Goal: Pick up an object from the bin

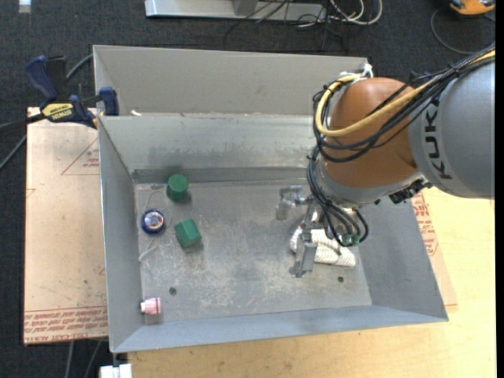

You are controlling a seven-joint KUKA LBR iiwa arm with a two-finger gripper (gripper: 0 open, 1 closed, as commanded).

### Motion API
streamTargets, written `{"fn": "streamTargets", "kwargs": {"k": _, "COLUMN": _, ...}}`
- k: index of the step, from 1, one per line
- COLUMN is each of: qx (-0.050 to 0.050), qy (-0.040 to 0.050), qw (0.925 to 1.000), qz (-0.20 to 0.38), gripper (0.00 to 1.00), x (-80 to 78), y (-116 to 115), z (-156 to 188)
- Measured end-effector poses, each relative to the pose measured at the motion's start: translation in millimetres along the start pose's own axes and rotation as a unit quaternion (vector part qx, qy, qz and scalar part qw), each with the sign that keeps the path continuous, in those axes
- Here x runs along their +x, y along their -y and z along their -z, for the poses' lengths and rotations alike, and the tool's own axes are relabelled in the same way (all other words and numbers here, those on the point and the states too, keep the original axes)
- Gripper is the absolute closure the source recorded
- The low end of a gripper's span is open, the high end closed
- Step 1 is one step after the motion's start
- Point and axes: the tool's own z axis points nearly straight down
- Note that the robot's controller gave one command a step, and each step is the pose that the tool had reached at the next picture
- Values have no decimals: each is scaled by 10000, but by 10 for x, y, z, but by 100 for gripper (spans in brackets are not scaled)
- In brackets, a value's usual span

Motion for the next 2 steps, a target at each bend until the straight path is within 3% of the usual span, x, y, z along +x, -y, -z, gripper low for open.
{"fn": "streamTargets", "kwargs": {"k": 1, "qx": -1, "qy": 40, "qw": 10000, "qz": -8, "gripper": 0, "x": -17, "y": 3, "z": 43}}
{"fn": "streamTargets", "kwargs": {"k": 2, "qx": 1, "qy": 33, "qw": 9969, "qz": 782, "gripper": 0, "x": -405, "y": 697, "z": -569}}
